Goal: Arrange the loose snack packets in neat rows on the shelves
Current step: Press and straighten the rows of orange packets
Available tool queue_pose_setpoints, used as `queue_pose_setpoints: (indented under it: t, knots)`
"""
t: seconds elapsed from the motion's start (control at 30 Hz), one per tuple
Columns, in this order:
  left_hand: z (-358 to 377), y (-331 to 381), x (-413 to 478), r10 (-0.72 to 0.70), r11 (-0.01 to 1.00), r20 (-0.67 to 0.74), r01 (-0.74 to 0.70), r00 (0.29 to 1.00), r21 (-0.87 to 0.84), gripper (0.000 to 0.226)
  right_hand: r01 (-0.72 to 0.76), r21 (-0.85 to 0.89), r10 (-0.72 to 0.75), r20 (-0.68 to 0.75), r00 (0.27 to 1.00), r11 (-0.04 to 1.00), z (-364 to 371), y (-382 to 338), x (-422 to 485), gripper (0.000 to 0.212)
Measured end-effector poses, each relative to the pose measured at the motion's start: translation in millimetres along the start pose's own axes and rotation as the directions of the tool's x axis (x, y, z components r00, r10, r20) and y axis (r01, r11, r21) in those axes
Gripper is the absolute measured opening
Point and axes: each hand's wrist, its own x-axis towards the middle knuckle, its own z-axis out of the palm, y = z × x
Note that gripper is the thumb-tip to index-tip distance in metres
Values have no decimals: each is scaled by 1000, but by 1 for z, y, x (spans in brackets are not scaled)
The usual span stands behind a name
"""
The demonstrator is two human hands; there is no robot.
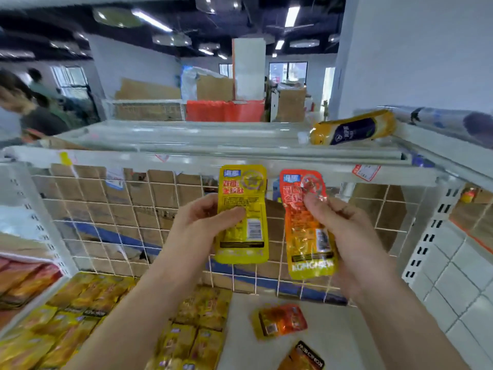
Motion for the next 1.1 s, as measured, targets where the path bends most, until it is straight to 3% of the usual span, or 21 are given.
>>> queue_pose_setpoints:
  t: [0.2, 0.43, 0.7, 1.1]
  knots:
    - [-36, 48, -12, 145, 989, -60, -145, 988, 16, 23, 39, 53, -49, 204, 978, 998, 52, -31, 2, 15]
    - [-77, 75, -35, 207, 978, -163, -209, 965, 10, 23, -13, 106, -27, 367, 930, 994, 106, -34, -1, 23]
    - [-133, 98, -74, 221, 973, -245, -229, 944, -4, 24, -68, 95, 16, 465, 885, 993, 162, -9, -19, 36]
    - [-262, 140, -152, 124, 965, -274, -180, 954, -190, 21, -207, 214, -1, 696, 718, 955, 305, 34, -76, 35]
